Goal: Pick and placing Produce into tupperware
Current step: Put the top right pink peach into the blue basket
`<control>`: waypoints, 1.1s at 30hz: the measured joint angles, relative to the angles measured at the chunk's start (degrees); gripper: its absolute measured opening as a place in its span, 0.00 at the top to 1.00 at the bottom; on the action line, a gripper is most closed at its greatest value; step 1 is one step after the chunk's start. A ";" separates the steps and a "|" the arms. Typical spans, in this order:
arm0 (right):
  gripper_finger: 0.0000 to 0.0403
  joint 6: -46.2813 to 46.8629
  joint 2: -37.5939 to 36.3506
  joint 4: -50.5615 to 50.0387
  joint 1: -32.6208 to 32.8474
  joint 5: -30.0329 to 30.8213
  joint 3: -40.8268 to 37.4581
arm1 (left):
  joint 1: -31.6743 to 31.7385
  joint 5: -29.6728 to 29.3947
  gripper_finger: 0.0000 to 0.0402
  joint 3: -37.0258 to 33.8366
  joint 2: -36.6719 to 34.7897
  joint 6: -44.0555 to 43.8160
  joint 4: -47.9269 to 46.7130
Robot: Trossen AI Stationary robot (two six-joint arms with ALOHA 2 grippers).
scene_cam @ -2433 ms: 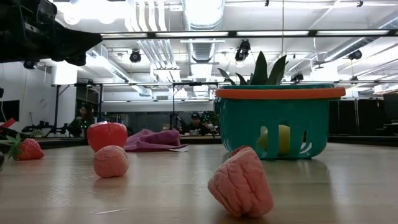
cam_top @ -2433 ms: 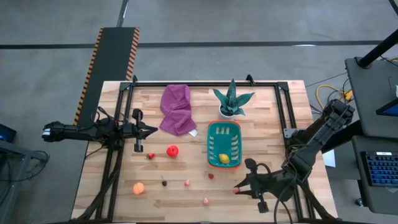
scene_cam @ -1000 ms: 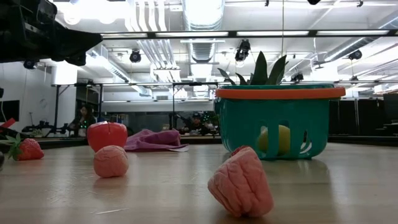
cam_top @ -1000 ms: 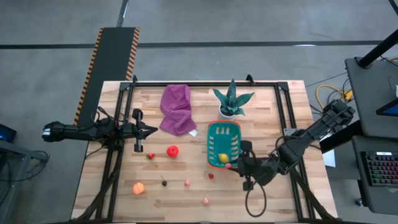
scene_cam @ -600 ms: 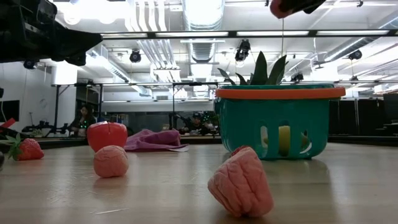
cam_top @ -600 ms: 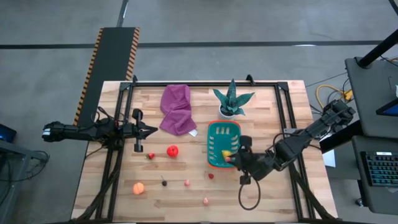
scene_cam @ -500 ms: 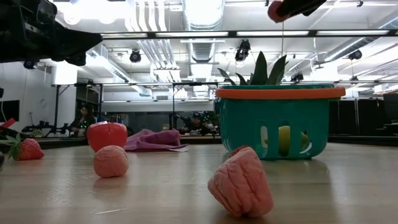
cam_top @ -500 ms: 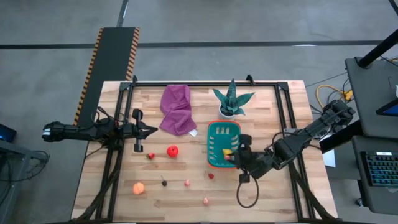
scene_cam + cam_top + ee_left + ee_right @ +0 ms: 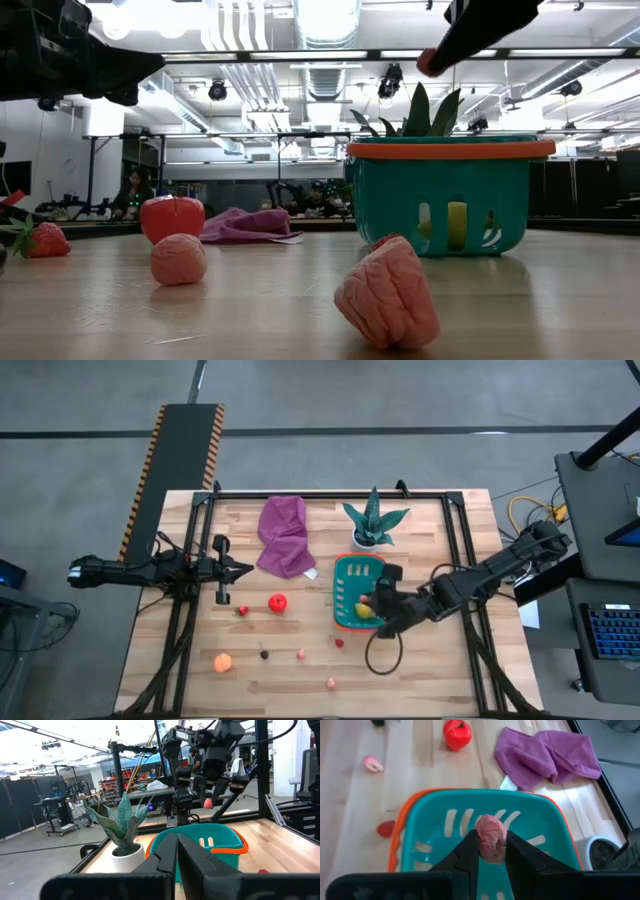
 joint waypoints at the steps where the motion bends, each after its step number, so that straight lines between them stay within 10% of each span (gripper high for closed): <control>1: 0.83 -0.01 0.00 0.00 -0.33 0.00 -0.31 | 0.00 0.02 1.00 0.00 0.02 0.00 0.01; 33: 0.83 -0.22 0.00 0.42 -11.85 0.00 -2.20 | 0.00 0.02 1.00 0.00 0.02 0.00 -0.03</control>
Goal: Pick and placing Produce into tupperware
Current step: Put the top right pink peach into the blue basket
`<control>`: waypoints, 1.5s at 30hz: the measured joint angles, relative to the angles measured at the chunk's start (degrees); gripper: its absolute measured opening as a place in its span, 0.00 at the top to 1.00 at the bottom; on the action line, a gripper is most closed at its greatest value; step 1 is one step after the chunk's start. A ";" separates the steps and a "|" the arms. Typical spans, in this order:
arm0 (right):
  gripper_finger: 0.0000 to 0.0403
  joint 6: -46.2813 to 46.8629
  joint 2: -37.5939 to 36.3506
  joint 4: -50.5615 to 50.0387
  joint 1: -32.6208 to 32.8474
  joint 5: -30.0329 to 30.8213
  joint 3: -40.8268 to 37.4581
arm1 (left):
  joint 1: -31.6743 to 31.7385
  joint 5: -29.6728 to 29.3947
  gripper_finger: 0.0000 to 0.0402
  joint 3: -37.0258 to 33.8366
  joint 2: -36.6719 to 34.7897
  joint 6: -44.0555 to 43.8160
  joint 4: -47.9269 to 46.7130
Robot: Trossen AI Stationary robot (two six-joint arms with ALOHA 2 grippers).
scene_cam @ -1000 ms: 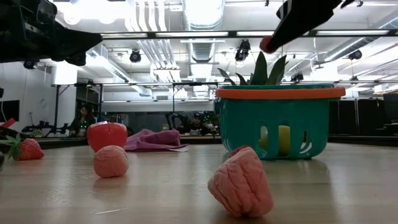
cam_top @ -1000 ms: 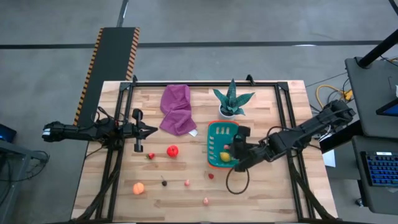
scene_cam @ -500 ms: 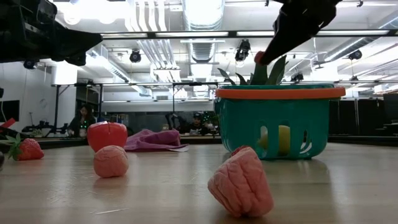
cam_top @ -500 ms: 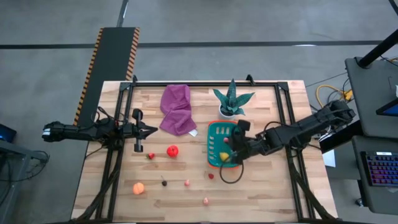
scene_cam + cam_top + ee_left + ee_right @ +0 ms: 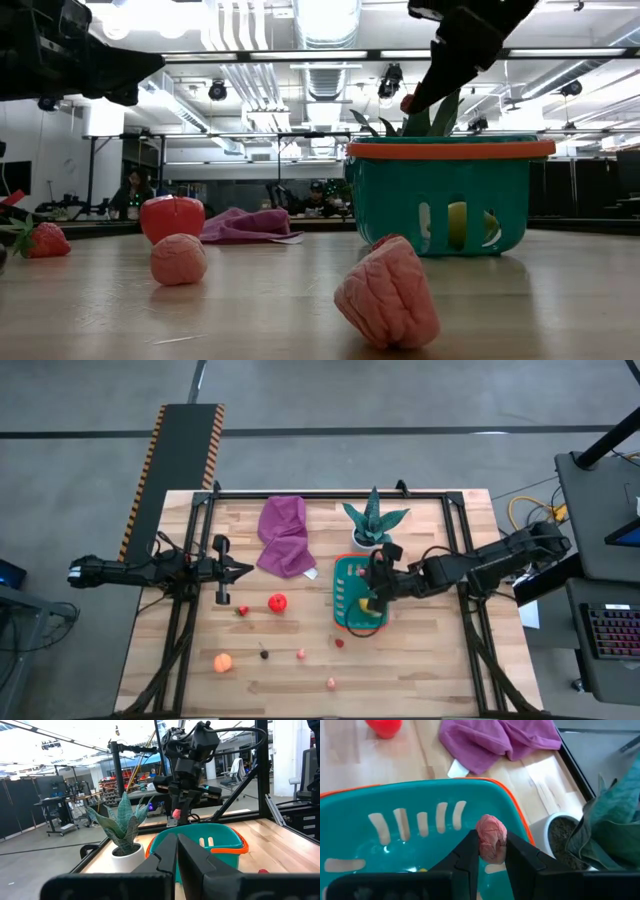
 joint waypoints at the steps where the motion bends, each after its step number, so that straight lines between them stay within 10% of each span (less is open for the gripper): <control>1: 0.83 0.00 0.00 0.00 -0.31 0.00 0.00 | 0.00 0.00 1.00 0.00 0.00 0.00 0.02; 23: 0.83 -1.05 0.00 0.02 -3.12 -3.08 -0.74 | 0.00 0.00 1.00 0.00 0.00 0.00 0.01; 45: 0.83 19.64 0.26 0.02 -3.12 -3.37 -0.76 | 0.00 -0.01 1.00 0.00 0.00 0.00 0.01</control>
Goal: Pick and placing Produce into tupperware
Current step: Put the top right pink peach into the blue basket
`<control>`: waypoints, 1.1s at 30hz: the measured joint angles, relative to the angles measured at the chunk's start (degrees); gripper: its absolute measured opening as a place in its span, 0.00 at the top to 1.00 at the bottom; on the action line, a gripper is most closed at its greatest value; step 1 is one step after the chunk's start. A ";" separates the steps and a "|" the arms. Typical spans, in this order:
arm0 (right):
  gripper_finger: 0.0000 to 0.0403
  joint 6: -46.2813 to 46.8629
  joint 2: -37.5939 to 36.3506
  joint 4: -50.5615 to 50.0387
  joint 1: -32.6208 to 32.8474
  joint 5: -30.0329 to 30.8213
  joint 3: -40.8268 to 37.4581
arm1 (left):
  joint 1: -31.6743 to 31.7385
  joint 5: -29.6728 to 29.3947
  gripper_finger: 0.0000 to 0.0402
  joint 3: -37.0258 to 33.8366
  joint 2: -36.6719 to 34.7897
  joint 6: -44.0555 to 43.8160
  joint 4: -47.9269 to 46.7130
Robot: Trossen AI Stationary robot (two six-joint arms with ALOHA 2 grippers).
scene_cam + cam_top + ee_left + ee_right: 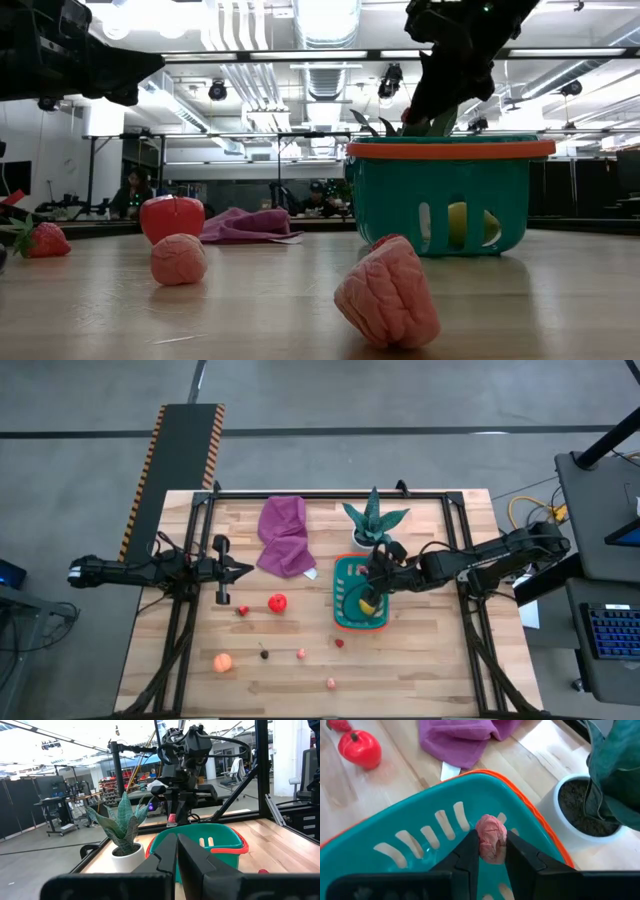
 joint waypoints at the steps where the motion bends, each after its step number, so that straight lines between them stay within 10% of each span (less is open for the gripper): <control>1: 0.83 0.15 0.00 0.01 0.00 0.04 0.00 | 0.00 0.01 1.00 0.00 0.00 0.00 -0.01; 33: 0.83 5.74 10.52 -9.13 0.39 -2.75 12.97 | 0.00 -0.01 1.00 0.02 1.77 0.02 -0.19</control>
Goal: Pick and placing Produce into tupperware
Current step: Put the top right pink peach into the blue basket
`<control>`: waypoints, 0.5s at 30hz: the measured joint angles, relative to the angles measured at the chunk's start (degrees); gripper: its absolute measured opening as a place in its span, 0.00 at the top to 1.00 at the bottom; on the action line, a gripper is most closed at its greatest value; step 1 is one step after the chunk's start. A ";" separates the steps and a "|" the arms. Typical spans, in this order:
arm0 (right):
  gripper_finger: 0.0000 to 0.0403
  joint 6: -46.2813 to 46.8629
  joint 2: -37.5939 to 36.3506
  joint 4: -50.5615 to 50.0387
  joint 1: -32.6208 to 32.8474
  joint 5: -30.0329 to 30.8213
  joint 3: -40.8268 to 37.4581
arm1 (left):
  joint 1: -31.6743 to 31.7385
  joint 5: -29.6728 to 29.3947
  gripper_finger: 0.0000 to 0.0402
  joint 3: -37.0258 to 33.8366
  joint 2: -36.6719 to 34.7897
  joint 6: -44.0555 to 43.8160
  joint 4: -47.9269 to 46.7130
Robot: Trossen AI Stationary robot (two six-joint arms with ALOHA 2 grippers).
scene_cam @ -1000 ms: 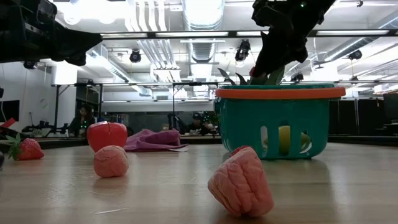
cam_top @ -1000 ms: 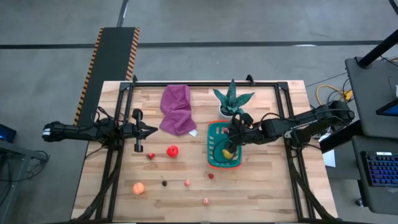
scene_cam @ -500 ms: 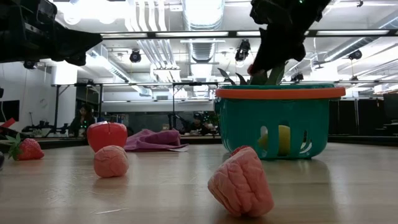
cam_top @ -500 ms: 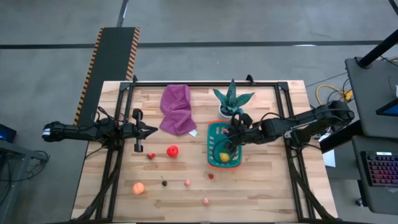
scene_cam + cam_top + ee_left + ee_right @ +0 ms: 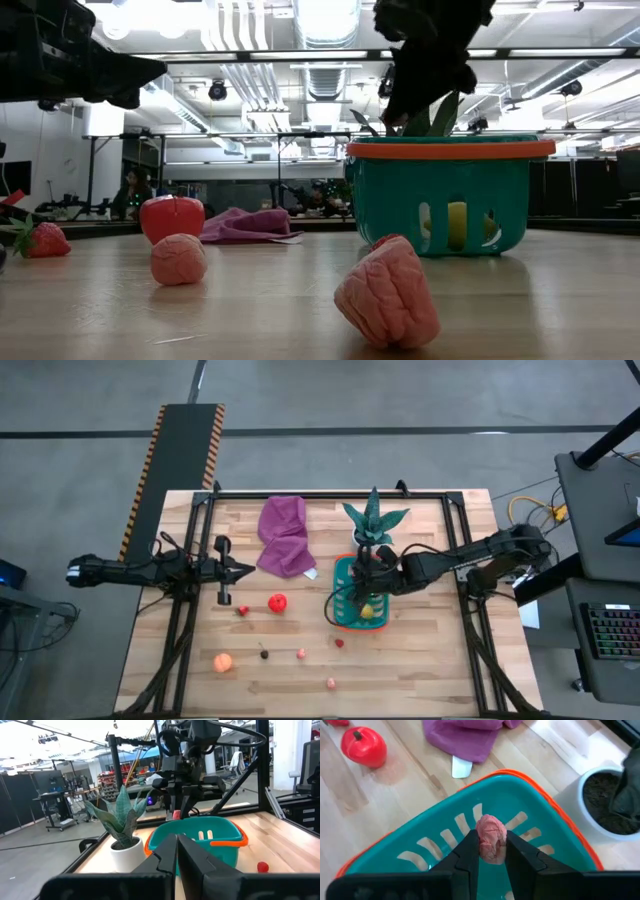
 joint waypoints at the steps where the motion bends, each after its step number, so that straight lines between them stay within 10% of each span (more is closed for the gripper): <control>1: 0.83 -0.02 0.71 0.09 0.00 0.00 0.18 | 0.00 0.00 1.00 0.00 0.11 0.00 -0.05; 15: 0.83 0.42 6.59 0.21 -0.55 0.02 0.32 | 0.00 0.00 1.00 0.00 0.83 -0.02 0.13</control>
